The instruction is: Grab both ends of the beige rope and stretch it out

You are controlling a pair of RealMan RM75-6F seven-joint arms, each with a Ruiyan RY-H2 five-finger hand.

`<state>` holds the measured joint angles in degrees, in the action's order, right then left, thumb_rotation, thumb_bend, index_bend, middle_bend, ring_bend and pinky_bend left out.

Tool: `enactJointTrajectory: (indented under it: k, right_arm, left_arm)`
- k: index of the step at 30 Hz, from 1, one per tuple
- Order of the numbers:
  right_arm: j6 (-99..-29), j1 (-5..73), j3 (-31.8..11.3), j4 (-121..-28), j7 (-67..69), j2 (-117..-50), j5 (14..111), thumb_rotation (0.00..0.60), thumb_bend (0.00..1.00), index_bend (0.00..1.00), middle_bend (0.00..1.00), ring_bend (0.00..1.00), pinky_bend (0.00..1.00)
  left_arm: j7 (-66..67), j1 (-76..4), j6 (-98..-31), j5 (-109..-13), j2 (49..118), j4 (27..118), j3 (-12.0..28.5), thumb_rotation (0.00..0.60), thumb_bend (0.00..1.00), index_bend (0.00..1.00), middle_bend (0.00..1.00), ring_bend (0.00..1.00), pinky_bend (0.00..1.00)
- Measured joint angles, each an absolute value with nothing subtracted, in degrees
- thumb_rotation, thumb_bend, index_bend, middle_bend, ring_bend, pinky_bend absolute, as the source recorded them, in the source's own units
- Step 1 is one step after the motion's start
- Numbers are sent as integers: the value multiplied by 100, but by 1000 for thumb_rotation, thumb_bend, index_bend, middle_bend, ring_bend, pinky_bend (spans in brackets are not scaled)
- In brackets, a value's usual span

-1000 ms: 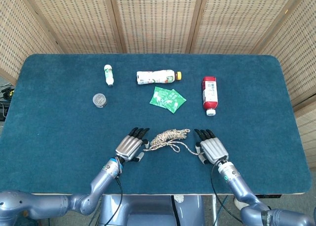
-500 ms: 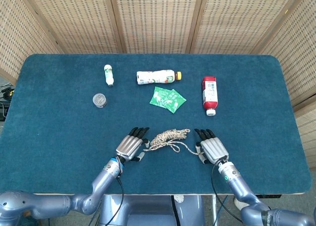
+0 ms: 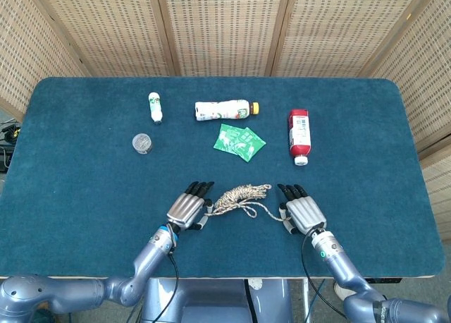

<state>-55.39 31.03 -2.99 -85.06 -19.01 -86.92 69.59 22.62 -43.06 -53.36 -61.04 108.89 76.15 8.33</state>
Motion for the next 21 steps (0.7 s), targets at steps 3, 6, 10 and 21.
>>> enactJointTrajectory:
  k: [3, 6, 10, 21]
  right_arm:
    - [-5541, 3103, -300, -8506, -1901, -8691, 6958, 600, 496, 663, 0, 0, 0]
    - [-5538, 3104, -299, -8503, -1899, -8691, 6957, 600, 496, 664, 0, 0, 0]
    - [-5534, 3105, -297, -8498, -1902, -8691, 6953, 600, 497, 664, 0, 0, 0]
    - [-5531, 3108, -294, -8496, -1892, -8689, 6962, 600, 496, 664, 0, 0, 0]
  left_arm:
    - [2286, -4305, -5366, -6120, 10921, 7584, 833, 600, 489, 508, 0, 0, 0]
    - [2303, -4300, -5389, -6129, 10947, 7564, 837, 600, 495, 512, 0, 0, 0]
    - [2308, -4295, -5403, -6146, 10960, 7556, 844, 600, 496, 537, 0, 0, 0]
    - [2265, -4271, -5441, -6191, 11014, 7533, 871, 600, 599, 627, 0, 0, 0]
